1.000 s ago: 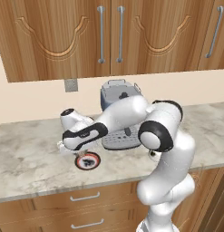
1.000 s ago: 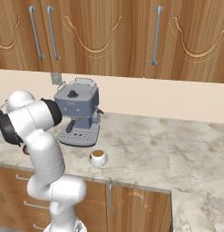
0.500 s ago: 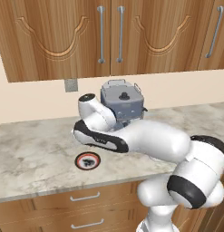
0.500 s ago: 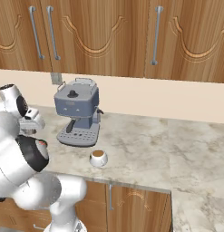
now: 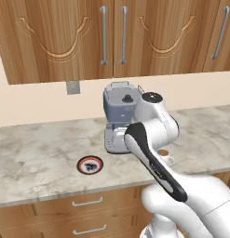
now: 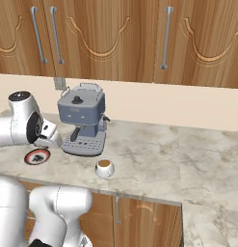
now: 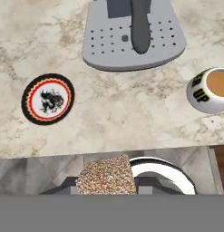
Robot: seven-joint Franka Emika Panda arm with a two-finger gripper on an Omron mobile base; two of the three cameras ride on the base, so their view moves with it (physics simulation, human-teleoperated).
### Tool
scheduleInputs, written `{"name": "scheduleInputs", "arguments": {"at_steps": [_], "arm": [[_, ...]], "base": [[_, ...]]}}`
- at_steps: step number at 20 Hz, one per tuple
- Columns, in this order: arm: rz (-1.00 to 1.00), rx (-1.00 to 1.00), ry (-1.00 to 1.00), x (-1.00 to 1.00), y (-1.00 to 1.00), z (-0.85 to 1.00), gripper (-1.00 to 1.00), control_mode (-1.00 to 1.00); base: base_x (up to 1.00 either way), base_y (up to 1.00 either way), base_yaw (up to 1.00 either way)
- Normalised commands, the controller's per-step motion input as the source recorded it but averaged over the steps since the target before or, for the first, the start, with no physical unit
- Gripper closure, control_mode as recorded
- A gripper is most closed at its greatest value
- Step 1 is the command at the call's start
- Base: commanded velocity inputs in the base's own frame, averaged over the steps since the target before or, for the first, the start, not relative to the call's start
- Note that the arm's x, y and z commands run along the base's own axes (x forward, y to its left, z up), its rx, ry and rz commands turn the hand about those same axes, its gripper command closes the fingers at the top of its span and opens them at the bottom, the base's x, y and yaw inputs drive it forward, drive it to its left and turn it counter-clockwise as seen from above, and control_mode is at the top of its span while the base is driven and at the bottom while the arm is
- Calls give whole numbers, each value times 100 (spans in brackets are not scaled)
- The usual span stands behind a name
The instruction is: Take a sugar cube from the saucer and place it inside the coffee. Then, grab milk from the fridge and place it next to the coffee on the counter to sweeten the coffee.
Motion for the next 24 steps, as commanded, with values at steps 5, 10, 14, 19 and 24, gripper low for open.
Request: {"name": "scheduleInputs", "arguments": {"at_steps": [5, 10, 14, 19, 24], "arm": [[-15, 15, 3, -53, -100, 58, 100, -100], [-23, 6, 15, -7, -100, 24, 100, -100], [-7, 0, 8, 29, -74, 0, 100, -100], [0, -14, 12, 63, -19, -52, 100, -100], [0, -23, 1, 66, -4, -62, 100, -100]], "base": [[0, 0, 0], [0, 0, 0], [0, 0, 0], [0, 0, 0], [0, 0, 0]]}}
